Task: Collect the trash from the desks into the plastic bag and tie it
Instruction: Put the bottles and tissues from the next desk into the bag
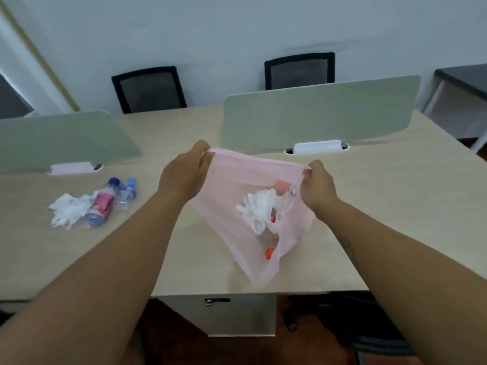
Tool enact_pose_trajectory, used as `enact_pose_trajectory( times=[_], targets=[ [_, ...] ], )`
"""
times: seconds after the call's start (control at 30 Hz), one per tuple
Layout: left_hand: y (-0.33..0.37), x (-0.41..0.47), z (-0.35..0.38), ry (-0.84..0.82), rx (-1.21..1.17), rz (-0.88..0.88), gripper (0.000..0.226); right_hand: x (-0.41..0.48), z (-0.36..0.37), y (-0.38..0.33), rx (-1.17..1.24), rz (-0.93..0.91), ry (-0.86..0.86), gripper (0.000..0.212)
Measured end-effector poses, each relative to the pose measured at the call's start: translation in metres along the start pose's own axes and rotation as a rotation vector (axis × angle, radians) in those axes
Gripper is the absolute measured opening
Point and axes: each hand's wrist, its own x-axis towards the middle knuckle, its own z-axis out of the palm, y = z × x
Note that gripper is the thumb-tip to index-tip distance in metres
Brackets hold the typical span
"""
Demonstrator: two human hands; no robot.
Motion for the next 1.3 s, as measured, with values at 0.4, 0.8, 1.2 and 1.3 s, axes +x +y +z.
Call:
enact_pose_trajectory(
  times=[0.4, 0.8, 1.2, 1.3],
  targets=[
    [-0.224, -0.037, -0.051, 0.033, -0.057, -0.370, 0.029, -0.024, 0.197, -0.127, 0.230, -0.104, -0.015, 0.017],
    [-0.342, 0.047, -0.027, 0.000, 0.050, -0.217, 0.043, 0.021, 0.270, -0.189, 0.148, -0.014, 0.390, 0.022],
    [-0.423, 0.046, -0.012, -0.028, -0.246, -0.479, 0.071, 0.004, 0.336, -0.192, 0.062, -0.220, 0.106, 0.014],
    [-0.458, 0.009, 0.002, -0.008, -0.102, -0.694, 0.059, 0.001, 0.360, -0.190, 0.034, -0.241, 0.053, 0.014]
  ],
)
